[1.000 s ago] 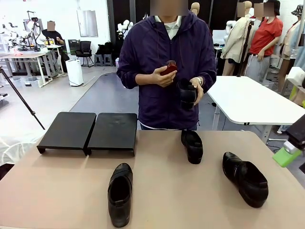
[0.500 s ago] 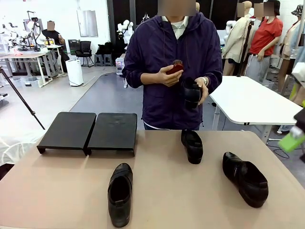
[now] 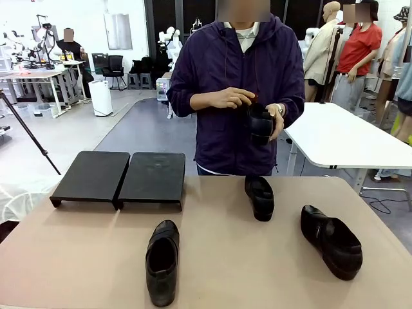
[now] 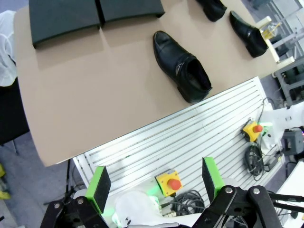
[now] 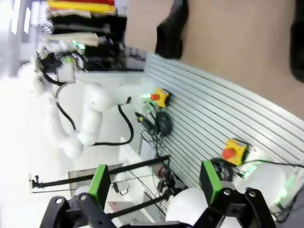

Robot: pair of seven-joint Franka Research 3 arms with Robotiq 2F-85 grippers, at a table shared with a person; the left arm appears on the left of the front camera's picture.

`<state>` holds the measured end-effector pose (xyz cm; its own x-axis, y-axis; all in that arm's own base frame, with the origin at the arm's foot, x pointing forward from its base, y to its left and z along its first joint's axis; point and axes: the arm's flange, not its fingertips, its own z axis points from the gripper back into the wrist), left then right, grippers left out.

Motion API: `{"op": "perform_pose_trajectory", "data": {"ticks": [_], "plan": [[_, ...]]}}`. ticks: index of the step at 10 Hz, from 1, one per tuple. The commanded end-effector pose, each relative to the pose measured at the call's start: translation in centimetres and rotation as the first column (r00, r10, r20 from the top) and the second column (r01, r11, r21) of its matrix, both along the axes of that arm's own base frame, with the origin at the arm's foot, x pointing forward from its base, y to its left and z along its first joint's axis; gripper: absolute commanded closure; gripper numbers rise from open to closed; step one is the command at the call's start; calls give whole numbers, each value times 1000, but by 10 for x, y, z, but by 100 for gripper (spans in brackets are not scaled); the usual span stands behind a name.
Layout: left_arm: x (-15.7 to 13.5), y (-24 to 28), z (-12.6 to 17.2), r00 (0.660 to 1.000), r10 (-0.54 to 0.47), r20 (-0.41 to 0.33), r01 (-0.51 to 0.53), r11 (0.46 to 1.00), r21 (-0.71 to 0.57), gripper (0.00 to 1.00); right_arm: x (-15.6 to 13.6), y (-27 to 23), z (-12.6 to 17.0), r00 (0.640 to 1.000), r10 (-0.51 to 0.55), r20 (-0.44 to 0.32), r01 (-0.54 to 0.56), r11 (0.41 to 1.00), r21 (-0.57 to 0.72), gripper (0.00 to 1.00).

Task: Organize the shoes by placing them on the stand.
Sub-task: Pick up one Shoe and place it in the middle of the table, then place the Shoe from the middle of the table onto the Shoes Stand.

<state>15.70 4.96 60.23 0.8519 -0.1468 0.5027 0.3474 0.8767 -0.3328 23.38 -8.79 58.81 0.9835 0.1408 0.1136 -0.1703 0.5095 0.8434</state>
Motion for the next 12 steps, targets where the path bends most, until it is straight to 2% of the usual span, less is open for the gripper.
{"op": "perform_pose_trajectory", "data": {"ticks": [1,2,3,4,5,6,7,12], "plan": [[0,-1,0,1000,-8,2,8,1000,-4,0,-13,-25,-18,993,-98,69,90,989,114,0],[0,-1,0,1000,-8,2,8,1000,-4,0,-13,-24,-24,988,-133,83,125,988,95,0],[0,-1,0,1000,-8,2,8,1000,-4,0,-12,-15,-27,995,-82,56,83,997,-8,0],[0,-1,0,1000,-8,2,8,1000,-4,0,-9,-13,-30,996,-76,42,80,993,-92,0],[0,-1,0,1000,-8,2,8,1000,-4,0,-6,-15,-32,993,-115,36,119,981,-150,0],[0,-1,0,1000,-8,2,8,1000,-4,0,0,-9,-33,984,-168,61,177,962,-210,0],[0,-1,0,1000,-8,2,8,1000,-4,0,-10,-18,-28,994,-103,23,105,993,-61,0],[0,-1,0,1000,-8,2,8,1000,-4,0,-10,-18,-28,994,-103,23,105,993,-61,0]]}}
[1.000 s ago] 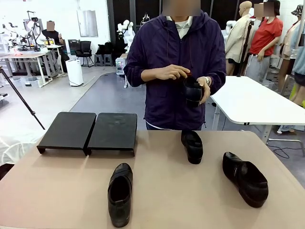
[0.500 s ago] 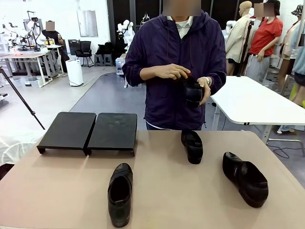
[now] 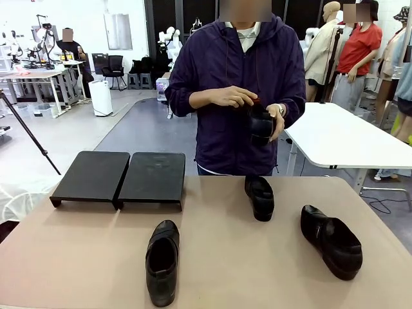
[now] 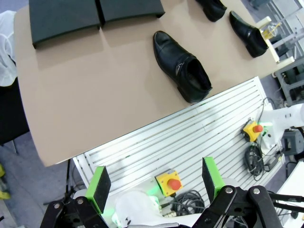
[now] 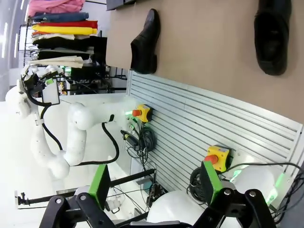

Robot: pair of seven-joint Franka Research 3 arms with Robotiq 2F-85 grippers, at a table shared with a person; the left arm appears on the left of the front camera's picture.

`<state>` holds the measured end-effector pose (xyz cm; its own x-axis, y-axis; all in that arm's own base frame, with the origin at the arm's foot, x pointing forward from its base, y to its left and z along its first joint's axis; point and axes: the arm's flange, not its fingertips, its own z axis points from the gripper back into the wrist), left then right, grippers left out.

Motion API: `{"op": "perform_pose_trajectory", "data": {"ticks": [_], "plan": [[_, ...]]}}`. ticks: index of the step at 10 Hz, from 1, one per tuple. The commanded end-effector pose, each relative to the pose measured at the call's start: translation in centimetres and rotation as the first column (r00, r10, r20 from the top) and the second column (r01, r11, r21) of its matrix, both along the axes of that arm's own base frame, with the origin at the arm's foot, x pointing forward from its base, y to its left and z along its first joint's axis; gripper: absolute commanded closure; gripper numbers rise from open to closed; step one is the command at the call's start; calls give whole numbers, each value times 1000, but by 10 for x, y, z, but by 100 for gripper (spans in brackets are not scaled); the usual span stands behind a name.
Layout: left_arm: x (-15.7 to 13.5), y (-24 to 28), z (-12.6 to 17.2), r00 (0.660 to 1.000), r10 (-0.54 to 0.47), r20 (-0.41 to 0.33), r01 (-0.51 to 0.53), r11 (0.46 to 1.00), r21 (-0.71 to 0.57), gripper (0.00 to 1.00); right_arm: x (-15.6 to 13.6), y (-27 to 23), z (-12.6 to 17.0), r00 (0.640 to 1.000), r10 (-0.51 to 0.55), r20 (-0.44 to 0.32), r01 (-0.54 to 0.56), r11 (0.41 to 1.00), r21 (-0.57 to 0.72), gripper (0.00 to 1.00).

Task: Organize the shoes by placing them on the stand.
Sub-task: Place the Shoe from the middle of the table onto the Shoes Stand.

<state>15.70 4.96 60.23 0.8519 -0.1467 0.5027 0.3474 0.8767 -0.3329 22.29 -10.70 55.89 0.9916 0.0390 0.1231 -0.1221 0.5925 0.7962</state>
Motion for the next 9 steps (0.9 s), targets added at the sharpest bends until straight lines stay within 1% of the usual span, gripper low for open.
{"op": "perform_pose_trajectory", "data": {"ticks": [1,4,5,6,7,8,9], "plan": [[0,-1,0,1000,-8,2,8,1000,-4,0,1,1,1,1000,9,4,-9,1000,19,0],[0,0,0,1000,0,0,0,1000,0,0,1,1,1,1000,9,4,-9,1000,19,0],[27,-67,15,993,-30,-112,36,998,53,0,1,1,1,1000,9,4,-9,1000,19,0],[49,-140,16,985,-115,-126,128,987,101,0,1,1,1,1000,9,4,-9,1000,19,0],[73,-212,3,956,-166,-240,199,972,121,0,1,1,1,1000,9,4,-9,1000,19,0],[92,-271,-17,918,-217,-333,277,950,144,0,1,1,1,1000,9,4,-9,1000,19,0],[110,-311,-38,934,-176,-311,249,945,211,0,1,1,1,1000,9,4,-9,1000,19,0]]}}
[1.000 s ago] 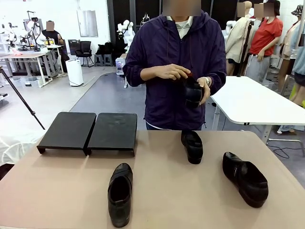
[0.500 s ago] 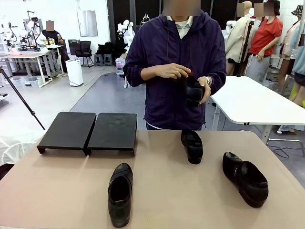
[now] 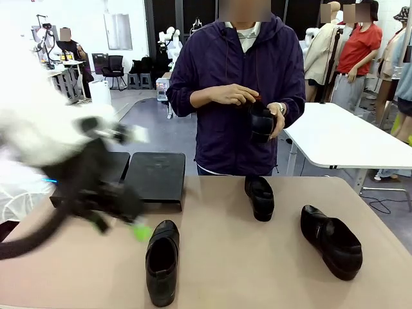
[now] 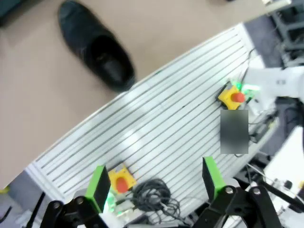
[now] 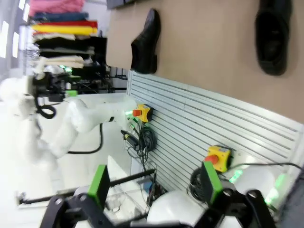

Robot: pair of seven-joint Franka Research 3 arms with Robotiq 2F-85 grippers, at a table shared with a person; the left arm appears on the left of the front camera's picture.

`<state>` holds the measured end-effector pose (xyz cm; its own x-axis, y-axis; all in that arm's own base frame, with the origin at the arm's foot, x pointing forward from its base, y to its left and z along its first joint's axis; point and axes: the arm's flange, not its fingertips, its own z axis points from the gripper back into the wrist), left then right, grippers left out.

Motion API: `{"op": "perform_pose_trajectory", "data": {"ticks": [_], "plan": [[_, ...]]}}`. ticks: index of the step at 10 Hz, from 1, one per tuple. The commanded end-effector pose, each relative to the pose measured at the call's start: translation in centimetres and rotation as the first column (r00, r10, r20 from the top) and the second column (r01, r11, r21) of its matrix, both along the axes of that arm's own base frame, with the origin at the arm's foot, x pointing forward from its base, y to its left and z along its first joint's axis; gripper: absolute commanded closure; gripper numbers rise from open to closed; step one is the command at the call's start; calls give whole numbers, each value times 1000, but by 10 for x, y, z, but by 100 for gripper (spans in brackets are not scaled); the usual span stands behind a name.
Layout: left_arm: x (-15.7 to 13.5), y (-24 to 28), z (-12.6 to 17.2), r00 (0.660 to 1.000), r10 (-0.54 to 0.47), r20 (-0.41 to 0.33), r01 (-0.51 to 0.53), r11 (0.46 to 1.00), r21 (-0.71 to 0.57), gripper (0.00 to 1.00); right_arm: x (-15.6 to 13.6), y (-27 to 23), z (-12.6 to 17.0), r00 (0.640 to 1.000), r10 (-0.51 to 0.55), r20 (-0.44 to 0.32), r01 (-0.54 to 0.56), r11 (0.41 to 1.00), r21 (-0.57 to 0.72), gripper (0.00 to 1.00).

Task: Organize the shoes by placing them on the stand.
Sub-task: Place the Shoe from the middle of the table onto the Shoes Stand.

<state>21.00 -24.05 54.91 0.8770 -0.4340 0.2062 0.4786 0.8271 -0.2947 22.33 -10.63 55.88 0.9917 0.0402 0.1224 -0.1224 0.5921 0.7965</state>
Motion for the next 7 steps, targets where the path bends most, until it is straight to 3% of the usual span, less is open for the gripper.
{"op": "perform_pose_trajectory", "data": {"ticks": [1,3,5,6,7], "plan": [[69,-56,-8,999,47,14,-48,994,97,0,0,0,1,1000,7,4,-7,1000,19,0],[91,-101,-54,983,171,62,-177,977,120,0,0,0,1,1000,7,4,-7,1000,19,0],[100,-106,-80,975,219,30,-221,967,130,0,0,0,1,1000,7,4,-7,1000,19,0],[106,-105,-85,940,342,20,-342,932,120,0,0,0,1,1000,7,4,-7,1000,19,0],[109,-102,-89,919,393,-27,-389,916,96,0,0,0,1,1000,7,4,-7,1000,19,0]]}}
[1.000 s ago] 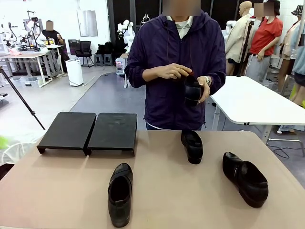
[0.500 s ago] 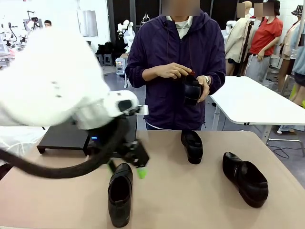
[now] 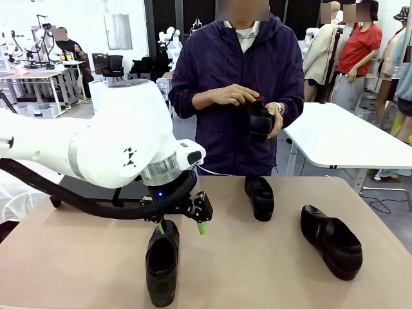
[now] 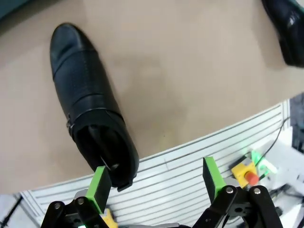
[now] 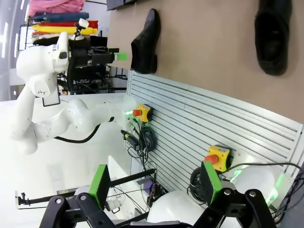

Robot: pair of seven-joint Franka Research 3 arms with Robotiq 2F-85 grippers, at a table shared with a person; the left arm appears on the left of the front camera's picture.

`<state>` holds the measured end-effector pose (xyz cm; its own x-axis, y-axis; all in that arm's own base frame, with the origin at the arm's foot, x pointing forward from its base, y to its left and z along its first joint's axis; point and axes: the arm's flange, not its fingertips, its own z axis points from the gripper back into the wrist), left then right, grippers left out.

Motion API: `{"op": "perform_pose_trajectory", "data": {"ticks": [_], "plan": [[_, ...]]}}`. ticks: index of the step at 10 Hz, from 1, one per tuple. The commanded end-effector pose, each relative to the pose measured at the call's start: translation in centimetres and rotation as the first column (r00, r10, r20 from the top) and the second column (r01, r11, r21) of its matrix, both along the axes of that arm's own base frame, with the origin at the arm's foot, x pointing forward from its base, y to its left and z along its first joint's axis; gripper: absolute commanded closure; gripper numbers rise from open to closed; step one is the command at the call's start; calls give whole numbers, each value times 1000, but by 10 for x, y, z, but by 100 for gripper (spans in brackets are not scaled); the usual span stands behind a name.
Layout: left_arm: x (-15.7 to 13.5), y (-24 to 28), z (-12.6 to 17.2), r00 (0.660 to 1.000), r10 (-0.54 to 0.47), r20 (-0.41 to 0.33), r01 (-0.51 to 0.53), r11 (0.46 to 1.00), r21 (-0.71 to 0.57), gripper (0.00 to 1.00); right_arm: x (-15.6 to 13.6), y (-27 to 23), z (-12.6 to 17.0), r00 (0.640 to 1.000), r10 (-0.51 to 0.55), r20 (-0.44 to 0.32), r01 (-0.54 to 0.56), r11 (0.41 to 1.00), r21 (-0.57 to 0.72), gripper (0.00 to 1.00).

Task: Organize the shoes by placing them on the stand.
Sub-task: Place the Shoe from the middle of the table onto the Shoes Stand.

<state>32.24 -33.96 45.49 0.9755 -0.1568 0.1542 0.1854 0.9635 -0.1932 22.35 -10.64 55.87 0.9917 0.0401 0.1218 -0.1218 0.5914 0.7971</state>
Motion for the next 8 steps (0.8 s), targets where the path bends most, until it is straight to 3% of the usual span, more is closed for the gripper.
{"op": "perform_pose_trajectory", "data": {"ticks": [1,2,3,8], "plan": [[-3,-7,-4,996,82,-44,-83,996,-20,0,0,0,2,1000,7,5,-7,1000,18,0],[-5,-6,-13,997,51,-62,-53,998,-23,0,0,0,2,1000,7,5,-7,1000,18,0],[-5,-5,-19,993,87,-79,-89,996,-29,0,0,0,2,1000,7,5,-7,1000,18,0],[-4,3,-59,984,171,-45,-169,985,40,0,0,0,2,1000,7,5,-7,1000,18,0]]}}
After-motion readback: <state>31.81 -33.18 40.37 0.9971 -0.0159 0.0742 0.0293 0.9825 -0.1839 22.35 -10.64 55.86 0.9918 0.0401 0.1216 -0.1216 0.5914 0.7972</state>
